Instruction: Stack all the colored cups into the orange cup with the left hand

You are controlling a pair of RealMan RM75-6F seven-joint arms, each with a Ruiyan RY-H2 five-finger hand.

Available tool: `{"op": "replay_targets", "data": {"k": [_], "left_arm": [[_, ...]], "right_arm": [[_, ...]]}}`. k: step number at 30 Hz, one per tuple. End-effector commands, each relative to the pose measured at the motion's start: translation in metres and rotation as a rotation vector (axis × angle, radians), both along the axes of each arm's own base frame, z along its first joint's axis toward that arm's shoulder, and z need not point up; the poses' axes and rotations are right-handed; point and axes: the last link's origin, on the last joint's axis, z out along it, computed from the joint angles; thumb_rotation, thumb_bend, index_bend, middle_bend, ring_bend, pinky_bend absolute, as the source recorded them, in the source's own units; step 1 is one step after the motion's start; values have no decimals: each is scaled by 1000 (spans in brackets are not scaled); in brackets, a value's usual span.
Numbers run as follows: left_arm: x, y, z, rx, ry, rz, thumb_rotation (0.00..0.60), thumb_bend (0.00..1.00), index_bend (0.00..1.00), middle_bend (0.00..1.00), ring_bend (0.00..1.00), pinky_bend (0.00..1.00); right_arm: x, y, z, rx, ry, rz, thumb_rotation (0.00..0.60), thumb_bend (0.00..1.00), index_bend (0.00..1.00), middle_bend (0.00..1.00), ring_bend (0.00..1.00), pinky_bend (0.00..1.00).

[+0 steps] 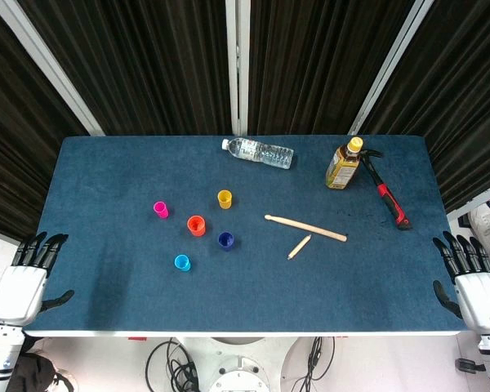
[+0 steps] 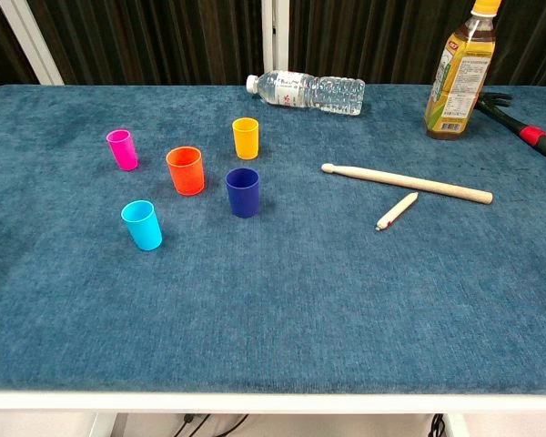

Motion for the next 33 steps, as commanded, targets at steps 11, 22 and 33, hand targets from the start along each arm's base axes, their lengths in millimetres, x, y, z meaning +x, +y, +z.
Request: {"op": "replay_targets", "data": {"k": [11, 22, 33], "left_arm": [[21, 8, -5, -35, -16, -90, 600, 66, 72, 91, 0, 0], [147, 65, -24, -273, -2, -438, 600, 66, 85, 91, 0, 0], [211, 102, -90, -415, 23, -561, 600, 141, 129, 142, 68, 0]], "right_arm": [[-6, 0, 3, -4, -9, -23, 600, 355, 0, 0, 0, 0], [-6, -2, -5, 25, 2, -43, 600, 355, 0, 0, 0, 0], [-16, -1, 1, 10, -7, -61, 600, 355, 0, 0, 0, 0]]}}
